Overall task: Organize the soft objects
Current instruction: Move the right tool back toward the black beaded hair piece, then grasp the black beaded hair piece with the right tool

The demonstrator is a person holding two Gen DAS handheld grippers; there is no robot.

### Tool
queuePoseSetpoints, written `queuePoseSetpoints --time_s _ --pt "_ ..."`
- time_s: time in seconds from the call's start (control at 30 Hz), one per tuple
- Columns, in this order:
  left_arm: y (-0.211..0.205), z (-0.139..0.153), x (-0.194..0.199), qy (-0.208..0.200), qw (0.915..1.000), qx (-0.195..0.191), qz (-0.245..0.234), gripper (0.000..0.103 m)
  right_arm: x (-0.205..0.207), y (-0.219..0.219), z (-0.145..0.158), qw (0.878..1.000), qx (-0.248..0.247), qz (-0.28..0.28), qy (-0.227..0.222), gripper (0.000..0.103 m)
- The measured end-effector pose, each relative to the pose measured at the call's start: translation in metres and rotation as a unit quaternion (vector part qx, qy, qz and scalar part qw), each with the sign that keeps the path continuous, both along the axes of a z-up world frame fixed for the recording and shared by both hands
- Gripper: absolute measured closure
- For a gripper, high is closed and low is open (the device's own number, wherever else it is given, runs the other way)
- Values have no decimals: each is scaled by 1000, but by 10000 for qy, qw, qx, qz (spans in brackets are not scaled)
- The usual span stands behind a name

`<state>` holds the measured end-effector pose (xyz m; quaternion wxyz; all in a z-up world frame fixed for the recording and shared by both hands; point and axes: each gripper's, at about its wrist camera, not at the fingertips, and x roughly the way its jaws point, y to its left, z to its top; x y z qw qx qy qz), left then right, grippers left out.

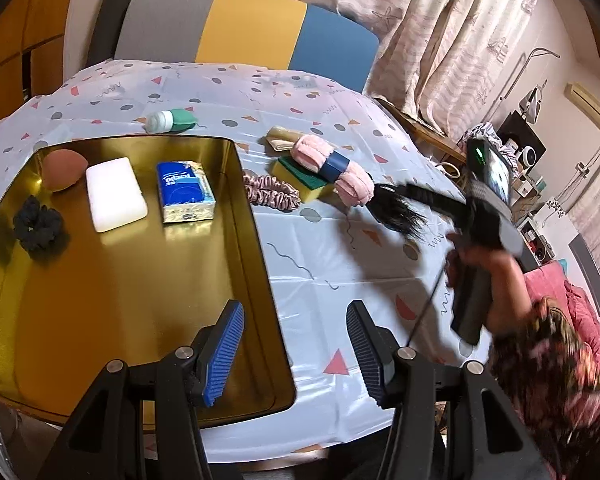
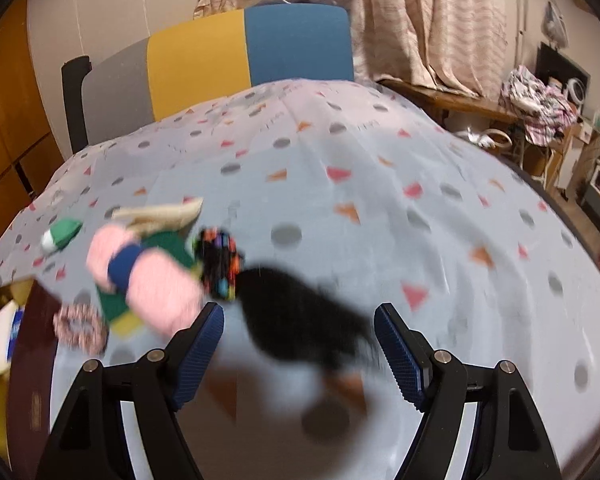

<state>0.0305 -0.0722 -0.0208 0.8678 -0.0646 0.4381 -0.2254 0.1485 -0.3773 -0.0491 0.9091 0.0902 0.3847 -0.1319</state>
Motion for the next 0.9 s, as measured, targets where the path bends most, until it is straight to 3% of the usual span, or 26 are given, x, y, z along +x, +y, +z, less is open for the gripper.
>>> queuePoseSetpoints --time_s 0.33,0.43,0.5,0.57,0.67,0.9 --pt "-4 -5 5 132 9999 5 86 49 77 7 -24 9948 -22 726 718 23" --pt "-2 -6 9 186 9997 -32 139 49 85 12 -34 9923 82 896 856 32" --pt "-2 -7 11 237 9996 -75 161 49 88 11 -42 9905 367 960 909 48" --pt "-4 -5 13 254 9995 -95 162 49 86 8 -50 9890 678 930 931 55" --pt "-7 -1 14 207 9996 -116 143 49 72 6 -52 9910 664 879 758 66" --pt "-29 10 25 181 9997 -152 47 49 21 -20 -51 9969 549 263 492 68"
